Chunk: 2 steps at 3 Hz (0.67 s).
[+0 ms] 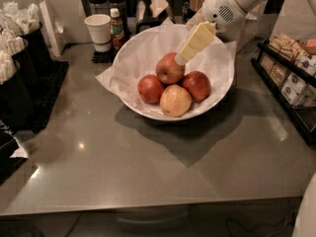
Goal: Pick apple from white bowl
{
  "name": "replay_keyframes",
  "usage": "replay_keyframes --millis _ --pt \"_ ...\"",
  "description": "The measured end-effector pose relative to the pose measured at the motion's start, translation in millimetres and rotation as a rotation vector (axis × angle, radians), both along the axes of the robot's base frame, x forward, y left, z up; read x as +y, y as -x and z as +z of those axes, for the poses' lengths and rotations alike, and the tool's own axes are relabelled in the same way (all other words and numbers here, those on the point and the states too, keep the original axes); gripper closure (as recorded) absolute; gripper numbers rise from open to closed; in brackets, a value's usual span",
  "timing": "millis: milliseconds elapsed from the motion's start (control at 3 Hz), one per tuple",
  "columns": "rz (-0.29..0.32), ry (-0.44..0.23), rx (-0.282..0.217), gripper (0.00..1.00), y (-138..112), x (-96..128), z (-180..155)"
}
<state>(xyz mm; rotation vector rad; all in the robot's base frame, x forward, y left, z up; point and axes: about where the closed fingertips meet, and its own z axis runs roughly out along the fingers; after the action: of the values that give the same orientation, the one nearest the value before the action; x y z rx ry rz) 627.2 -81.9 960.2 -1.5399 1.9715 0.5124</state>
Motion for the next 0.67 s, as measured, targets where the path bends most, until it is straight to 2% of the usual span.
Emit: replay_keyframes --millis 333,667 --pt "0.02 -0.059 0.053 0.42 5 10 -19" --pt "0.056 -0.107 0.113 0.4 10 23 -38"
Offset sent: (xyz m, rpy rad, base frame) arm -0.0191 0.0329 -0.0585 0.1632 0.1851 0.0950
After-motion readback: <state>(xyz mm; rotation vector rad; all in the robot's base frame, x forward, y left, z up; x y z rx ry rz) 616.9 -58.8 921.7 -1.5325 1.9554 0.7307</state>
